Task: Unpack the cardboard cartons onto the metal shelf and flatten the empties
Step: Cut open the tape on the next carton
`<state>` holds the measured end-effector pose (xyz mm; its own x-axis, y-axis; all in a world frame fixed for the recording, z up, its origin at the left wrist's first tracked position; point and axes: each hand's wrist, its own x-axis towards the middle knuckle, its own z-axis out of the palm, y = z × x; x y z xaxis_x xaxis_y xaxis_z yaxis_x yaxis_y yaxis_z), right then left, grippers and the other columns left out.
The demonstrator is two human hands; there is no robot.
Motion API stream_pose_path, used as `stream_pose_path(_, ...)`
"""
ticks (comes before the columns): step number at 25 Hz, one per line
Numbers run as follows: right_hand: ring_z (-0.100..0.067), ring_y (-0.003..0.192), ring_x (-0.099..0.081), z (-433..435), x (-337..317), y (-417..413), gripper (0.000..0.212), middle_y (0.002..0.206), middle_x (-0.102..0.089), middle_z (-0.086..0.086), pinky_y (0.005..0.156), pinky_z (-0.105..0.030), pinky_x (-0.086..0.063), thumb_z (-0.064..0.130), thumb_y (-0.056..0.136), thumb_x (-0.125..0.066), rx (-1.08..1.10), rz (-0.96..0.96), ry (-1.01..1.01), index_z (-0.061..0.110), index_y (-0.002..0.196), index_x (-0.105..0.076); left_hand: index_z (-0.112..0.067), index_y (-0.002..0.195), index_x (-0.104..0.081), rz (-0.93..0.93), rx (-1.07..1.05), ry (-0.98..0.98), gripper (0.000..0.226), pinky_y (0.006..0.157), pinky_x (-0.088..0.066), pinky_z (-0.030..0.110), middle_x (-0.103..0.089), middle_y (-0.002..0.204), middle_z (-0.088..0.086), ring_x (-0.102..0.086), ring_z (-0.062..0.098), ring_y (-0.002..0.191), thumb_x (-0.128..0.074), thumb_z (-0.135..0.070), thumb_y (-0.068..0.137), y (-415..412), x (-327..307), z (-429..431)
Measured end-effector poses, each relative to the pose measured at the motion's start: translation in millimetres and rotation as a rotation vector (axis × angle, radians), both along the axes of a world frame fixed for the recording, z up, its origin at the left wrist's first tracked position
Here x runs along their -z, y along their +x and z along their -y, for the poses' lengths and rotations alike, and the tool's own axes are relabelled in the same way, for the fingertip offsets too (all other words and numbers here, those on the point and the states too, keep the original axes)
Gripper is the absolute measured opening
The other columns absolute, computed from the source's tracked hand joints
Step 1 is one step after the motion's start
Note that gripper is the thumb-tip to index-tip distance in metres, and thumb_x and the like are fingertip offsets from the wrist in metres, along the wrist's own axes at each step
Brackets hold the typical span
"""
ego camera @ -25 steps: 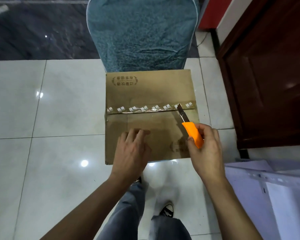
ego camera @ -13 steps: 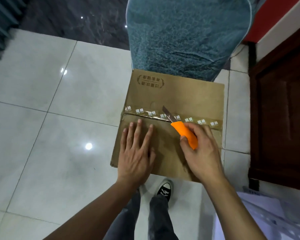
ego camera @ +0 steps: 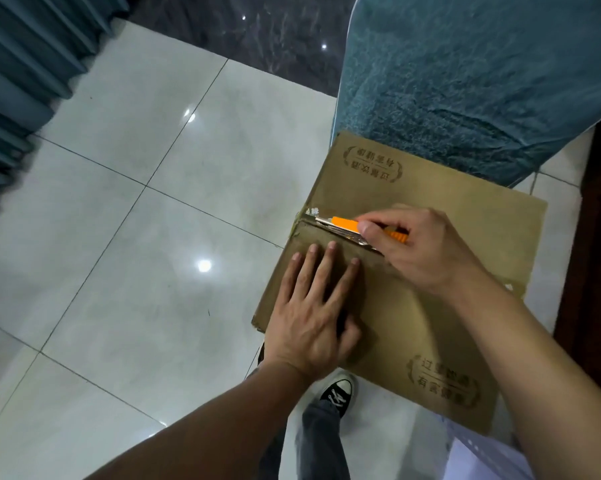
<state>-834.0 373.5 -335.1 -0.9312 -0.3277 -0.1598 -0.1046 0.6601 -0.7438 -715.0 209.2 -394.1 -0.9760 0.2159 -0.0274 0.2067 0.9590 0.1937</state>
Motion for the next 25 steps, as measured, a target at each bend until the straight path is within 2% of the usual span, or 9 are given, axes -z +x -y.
stream_pose_path(4, -0.011, 0.080, -0.062, 7.7, -3.4, -15.7, 0.025, 0.084, -0.065, 0.007, 0.076, -0.040, -0.052, 0.052, 0.092, -0.059, -0.061, 0.020, 0.056, 0.041, 0.106, -0.076, -0.022, 0.158, -0.029, 0.004, -0.004, -0.010, 0.079, 0.123, -0.015, 0.053, -0.019, 0.165, 0.015, -0.012, 0.034, 0.154, -0.052, -0.043, 0.085, 0.4, 0.2, 0.1)
stream_pose_path(9, -0.012, 0.075, -0.064, 16.8, -13.7, -27.4, 0.022, 0.080, -0.069, 0.005, 0.071, -0.038, -0.054, 0.053, 0.094, -0.056, -0.139, 0.014, 0.154, 0.048, 0.108, -0.072, -0.023, 0.158, -0.029, 0.012, -0.001, -0.015, 0.080, 0.122, -0.018, 0.054, -0.019, 0.165, 0.015, -0.011, 0.034, 0.154, -0.052, -0.043, 0.084, -0.3, -0.6, 0.5)
stream_pose_path(16, -0.016, 0.061, -0.058, -1.7, -29.5, -18.5, 0.026, 0.070, -0.064, 0.000, 0.055, -0.032, -0.045, 0.055, 0.096, -0.054, -0.128, 0.053, 0.281, 0.041, 0.103, -0.074, -0.024, 0.158, -0.026, 0.023, 0.001, -0.042, 0.080, 0.123, -0.016, 0.053, -0.017, 0.166, 0.013, -0.010, 0.033, 0.154, -0.052, -0.043, 0.085, -0.9, -1.8, -0.9)
stream_pose_path(20, -0.015, 0.068, -0.063, -11.3, -31.5, -13.2, 0.027, 0.078, -0.070, 0.005, 0.064, -0.038, -0.054, 0.055, 0.096, -0.053, -0.120, 0.085, 0.294, 0.040, 0.103, -0.074, -0.023, 0.157, -0.031, 0.008, 0.002, -0.038, 0.080, 0.122, -0.019, 0.053, -0.020, 0.165, 0.014, -0.014, 0.033, 0.153, -0.053, -0.042, 0.083, -0.8, -1.9, -0.9)
stream_pose_path(25, -0.017, 0.059, -0.062, -33.3, -40.3, -8.3, 0.016, 0.068, -0.069, 0.006, 0.059, -0.037, -0.052, 0.056, 0.092, -0.060, -0.057, 0.164, 0.326, 0.049, 0.094, -0.075, -0.023, 0.157, -0.031, 0.011, 0.005, -0.028, 0.078, 0.121, -0.021, 0.054, -0.020, 0.165, 0.014, -0.015, 0.034, 0.153, -0.049, -0.043, 0.084, -0.7, -1.5, -0.7)
